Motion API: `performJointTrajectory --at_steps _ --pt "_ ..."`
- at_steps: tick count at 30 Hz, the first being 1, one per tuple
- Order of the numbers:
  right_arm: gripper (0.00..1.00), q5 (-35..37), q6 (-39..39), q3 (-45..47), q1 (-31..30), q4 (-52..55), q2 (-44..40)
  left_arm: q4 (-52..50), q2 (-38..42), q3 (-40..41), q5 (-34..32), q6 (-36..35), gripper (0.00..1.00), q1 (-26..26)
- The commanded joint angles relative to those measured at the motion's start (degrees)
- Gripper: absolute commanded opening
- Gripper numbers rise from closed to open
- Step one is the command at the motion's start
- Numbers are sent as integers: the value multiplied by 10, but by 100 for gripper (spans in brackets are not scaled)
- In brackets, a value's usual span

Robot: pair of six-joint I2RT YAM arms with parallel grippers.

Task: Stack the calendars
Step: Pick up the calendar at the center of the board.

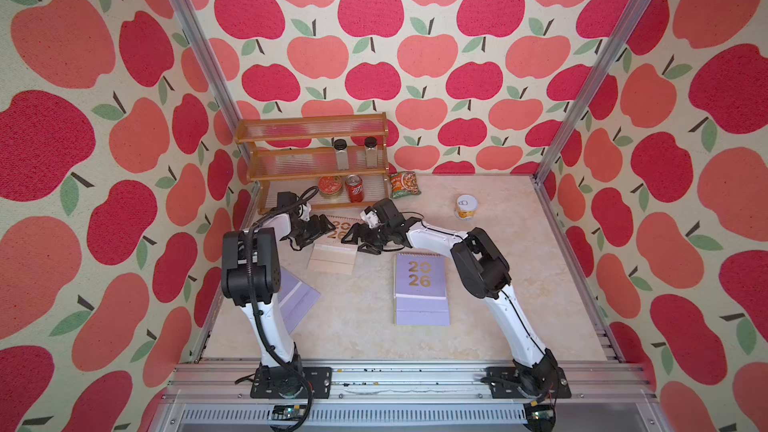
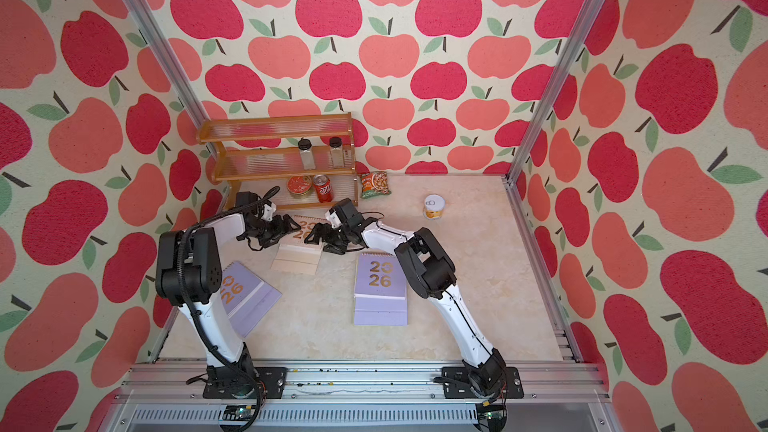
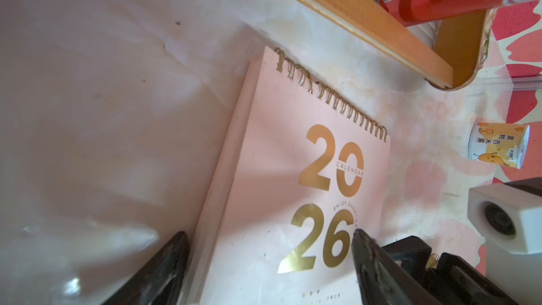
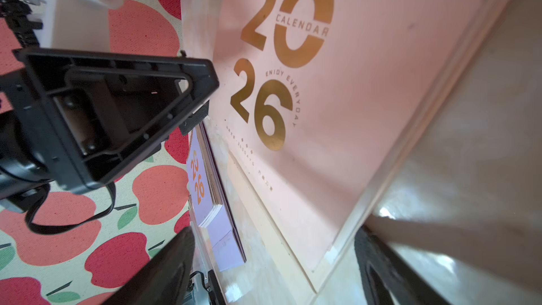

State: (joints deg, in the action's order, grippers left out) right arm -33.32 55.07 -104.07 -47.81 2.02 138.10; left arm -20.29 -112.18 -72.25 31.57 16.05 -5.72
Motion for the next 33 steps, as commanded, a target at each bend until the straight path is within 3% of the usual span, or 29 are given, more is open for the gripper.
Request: performJointTrajectory --at_steps 1,15,20,27,33 --pt "86 -52 14 11 -14 -116 -45 -18 7 15 88 20 84 17" --pt "82 -33 18 50 -16 -145 -78 -21 9 16 93 15 83 19" --pt "77 -27 16 53 -16 -134 -77 -23 13 15 91 9 82 24" --pt "38 -18 9 60 -16 -123 -80 -26 24 16 80 5 82 24" --pt "21 -13 2 58 -16 -112 -81 -21 39 23 67 2 82 24"
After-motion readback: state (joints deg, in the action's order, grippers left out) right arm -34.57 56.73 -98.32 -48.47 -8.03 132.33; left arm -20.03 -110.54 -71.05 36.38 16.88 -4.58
